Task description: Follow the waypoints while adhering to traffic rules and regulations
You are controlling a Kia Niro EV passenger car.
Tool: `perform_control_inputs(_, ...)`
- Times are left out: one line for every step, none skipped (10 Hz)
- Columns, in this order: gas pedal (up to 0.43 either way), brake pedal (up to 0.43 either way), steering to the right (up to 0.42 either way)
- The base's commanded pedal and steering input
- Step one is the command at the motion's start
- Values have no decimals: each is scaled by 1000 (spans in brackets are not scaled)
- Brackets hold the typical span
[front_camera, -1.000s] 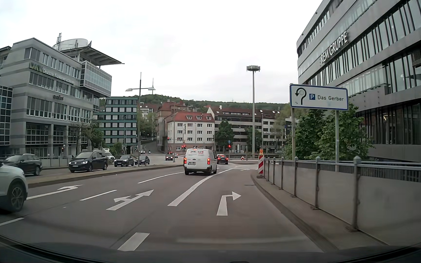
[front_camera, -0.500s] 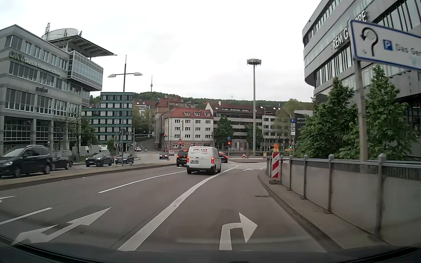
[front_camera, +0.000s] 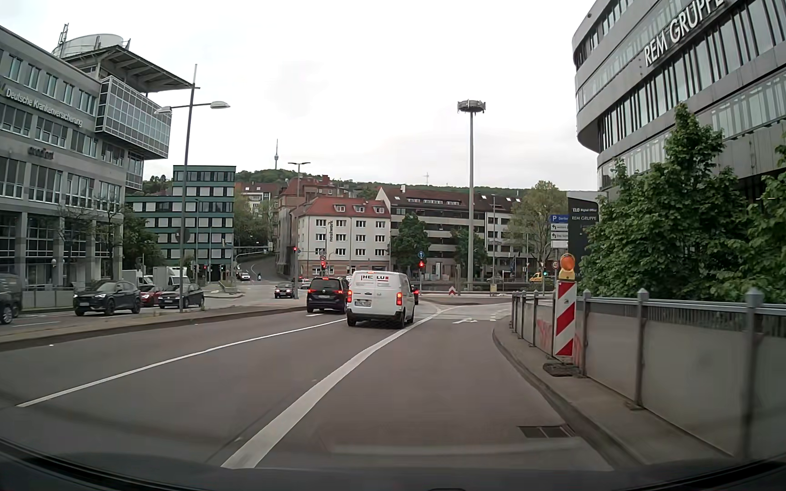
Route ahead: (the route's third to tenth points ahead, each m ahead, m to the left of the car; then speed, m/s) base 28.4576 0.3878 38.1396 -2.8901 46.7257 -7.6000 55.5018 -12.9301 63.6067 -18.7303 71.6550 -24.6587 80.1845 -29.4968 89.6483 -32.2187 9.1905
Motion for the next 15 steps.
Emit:
perform_control_inputs(79, 0, 26)
perform_control_inputs(98, 0, 29)
perform_control_inputs(110, 0, 30)
perform_control_inputs(118, 0, 30)
perform_control_inputs(118, 0, 30)
perform_control_inputs(118, 0, 31)
perform_control_inputs(118, 0, 31)
perform_control_inputs(118, 0, 34)
perform_control_inputs(118, 0, 39)
perform_control_inputs(118, 0, 43)
perform_control_inputs(118, 0, 43)
perform_control_inputs(118, 0, 41)
perform_control_inputs(118, 0, 38)
perform_control_inputs(118, 0, 38)
perform_control_inputs(118, 0, 34)
